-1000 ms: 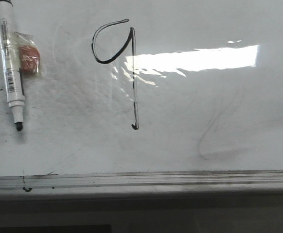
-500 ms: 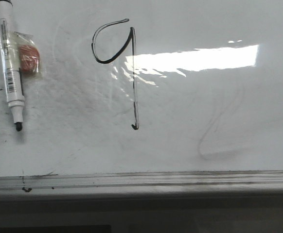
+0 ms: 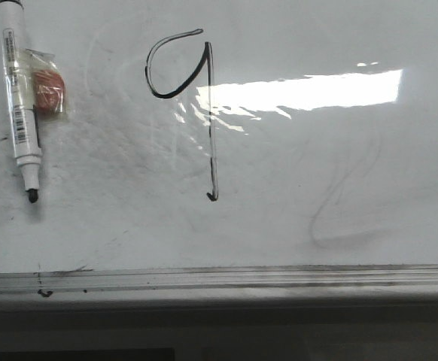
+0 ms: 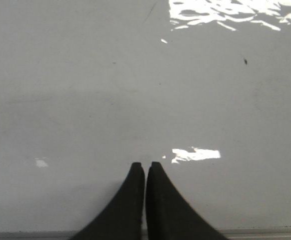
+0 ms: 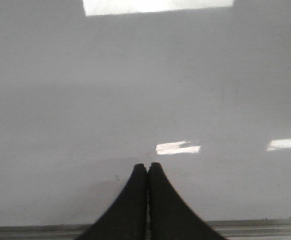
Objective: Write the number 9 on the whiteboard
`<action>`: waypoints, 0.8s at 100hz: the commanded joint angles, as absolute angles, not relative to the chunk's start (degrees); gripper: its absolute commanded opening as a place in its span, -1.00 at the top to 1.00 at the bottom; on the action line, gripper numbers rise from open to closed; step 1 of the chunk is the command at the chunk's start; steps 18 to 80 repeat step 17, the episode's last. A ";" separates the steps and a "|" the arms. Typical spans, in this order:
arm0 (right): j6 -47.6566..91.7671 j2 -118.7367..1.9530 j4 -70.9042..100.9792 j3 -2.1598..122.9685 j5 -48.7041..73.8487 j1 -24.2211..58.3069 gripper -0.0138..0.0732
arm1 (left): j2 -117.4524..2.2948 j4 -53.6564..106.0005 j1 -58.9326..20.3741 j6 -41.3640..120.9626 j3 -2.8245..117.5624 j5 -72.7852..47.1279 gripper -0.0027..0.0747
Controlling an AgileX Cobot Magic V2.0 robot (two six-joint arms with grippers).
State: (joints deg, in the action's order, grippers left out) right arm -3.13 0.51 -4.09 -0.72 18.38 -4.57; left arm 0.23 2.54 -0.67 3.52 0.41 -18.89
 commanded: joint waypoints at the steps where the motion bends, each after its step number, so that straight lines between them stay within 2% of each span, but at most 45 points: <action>1: -2.52 1.83 -4.87 -1.29 17.27 -4.99 0.83 | 1.81 2.75 -0.60 3.48 -1.96 -16.31 0.98; 80: -2.52 1.83 -4.87 -1.29 17.27 -4.99 0.83 | 1.81 2.75 -0.60 3.48 -1.96 -16.31 0.98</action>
